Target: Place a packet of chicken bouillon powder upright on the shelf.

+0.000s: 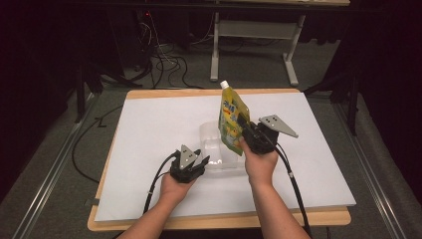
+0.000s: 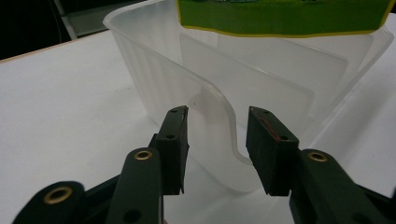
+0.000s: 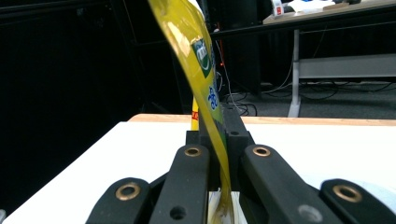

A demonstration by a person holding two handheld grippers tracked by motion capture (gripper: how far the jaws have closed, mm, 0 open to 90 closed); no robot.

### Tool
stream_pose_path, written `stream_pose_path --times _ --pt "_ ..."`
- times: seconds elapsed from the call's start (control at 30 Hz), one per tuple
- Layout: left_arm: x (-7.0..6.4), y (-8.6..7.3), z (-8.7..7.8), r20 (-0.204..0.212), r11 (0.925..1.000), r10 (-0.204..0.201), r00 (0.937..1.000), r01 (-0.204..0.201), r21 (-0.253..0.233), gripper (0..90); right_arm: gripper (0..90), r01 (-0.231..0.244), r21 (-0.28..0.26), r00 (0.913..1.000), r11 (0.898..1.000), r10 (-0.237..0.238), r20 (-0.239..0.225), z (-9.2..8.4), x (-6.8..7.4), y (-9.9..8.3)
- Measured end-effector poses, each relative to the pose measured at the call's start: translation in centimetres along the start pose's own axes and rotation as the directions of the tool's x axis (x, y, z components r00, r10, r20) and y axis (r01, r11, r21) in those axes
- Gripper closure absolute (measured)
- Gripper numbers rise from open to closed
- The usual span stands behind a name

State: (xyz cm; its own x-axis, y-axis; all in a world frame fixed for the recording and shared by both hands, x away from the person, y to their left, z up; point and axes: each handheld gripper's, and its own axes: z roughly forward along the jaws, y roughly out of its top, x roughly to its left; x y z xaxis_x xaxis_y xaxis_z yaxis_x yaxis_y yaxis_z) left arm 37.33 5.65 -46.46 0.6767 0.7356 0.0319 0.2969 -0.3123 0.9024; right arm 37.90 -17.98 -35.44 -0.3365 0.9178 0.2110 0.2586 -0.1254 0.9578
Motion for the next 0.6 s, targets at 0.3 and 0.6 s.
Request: stream_pose_path --times 0.3,0.6 --pt "-0.1 0.0 -0.2 -0.002 1.0 0.004 1.0 -0.004 0.001 63.2 90.0 -0.013 0.0 0.9997 1.0 0.013 0.023 0.7 0.6 -0.5" --pt "-0.1 0.0 -0.2 -0.009 1.0 0.008 0.9999 -0.008 -0.002 64.3 90.0 -0.064 0.003 0.9978 0.998 0.064 0.016 1.1 1.0 -1.3"
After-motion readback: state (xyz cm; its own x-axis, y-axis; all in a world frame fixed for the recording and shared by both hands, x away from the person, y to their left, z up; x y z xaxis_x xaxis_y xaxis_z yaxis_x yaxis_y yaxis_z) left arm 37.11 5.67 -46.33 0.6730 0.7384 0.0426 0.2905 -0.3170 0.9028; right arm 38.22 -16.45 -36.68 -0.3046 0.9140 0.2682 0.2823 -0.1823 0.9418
